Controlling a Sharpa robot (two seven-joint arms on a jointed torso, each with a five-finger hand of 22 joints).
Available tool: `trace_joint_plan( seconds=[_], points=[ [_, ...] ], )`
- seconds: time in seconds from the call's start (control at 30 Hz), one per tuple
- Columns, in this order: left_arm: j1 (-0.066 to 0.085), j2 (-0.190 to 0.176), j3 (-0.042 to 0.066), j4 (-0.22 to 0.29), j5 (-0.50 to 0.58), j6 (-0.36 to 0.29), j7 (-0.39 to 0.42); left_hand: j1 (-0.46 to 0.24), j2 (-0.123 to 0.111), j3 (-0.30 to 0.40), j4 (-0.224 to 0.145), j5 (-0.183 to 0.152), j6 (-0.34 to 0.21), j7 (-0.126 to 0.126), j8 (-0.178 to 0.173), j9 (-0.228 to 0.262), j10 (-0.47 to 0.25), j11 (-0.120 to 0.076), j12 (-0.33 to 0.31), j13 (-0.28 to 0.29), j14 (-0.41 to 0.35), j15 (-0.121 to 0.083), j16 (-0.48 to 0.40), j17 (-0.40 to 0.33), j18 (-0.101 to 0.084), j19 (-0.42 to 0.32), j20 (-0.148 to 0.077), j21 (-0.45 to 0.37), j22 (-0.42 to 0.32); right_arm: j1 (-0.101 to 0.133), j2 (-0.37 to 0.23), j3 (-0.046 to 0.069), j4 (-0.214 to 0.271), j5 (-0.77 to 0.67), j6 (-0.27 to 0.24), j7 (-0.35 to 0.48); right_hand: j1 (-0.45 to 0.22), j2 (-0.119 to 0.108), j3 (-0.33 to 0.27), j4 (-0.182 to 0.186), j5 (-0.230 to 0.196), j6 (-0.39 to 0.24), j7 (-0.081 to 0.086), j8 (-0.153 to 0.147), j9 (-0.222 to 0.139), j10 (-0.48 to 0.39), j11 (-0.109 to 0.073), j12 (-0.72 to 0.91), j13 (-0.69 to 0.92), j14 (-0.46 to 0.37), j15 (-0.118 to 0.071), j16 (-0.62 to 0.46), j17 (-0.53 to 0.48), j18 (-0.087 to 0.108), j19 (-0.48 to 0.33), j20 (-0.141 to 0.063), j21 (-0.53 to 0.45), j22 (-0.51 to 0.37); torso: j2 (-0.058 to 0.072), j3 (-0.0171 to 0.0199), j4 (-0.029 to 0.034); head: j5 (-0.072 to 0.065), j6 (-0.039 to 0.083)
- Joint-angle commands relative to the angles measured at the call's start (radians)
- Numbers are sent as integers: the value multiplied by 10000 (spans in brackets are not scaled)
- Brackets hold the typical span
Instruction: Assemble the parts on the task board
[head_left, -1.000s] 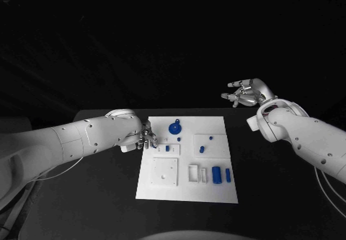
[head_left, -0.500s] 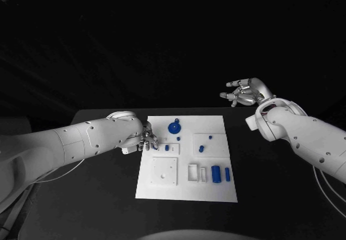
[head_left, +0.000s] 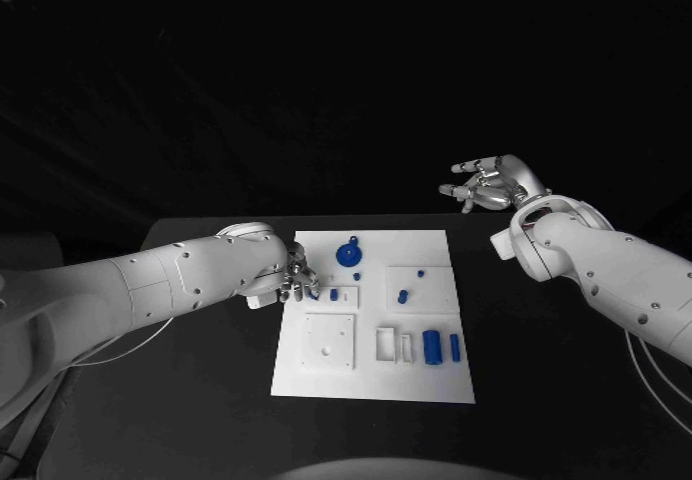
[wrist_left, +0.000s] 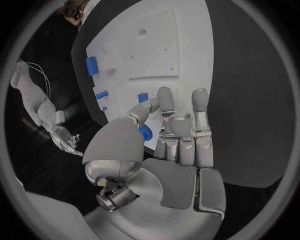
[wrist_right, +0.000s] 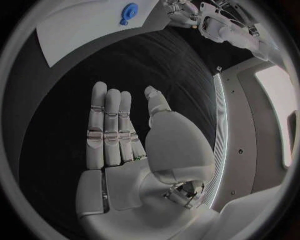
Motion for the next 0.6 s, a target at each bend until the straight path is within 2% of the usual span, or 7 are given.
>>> trace_joint_plan(
  seconds=[0.03,0.6],
  points=[
    [-22,50,-2,32,157,34,60,22,94,306,-370,35,1357,-1138,32,1009,335,-232,54,-16,-22,-64,69,16,61,4,41,56,188,8,15,7,-8,43,106,46,-6,71,21,-63,31,38,-20,-33,3,-51,10,46,-9,-61,-3,40,-9,-118,49,-1,-55,9,1,4,-3,-2,-8],
    [-26,83,-1,-46,194,240,23,17,92,301,-376,34,1354,-1135,32,1008,335,-230,53,-19,-26,-63,64,5,60,-3,42,59,188,8,50,7,-49,57,131,51,-22,92,20,-93,50,48,-19,-32,4,-55,12,44,-20,-65,-3,43,-17,-119,54,-1,-83,40,-2,-4,3,-8,-17]
  ],
)
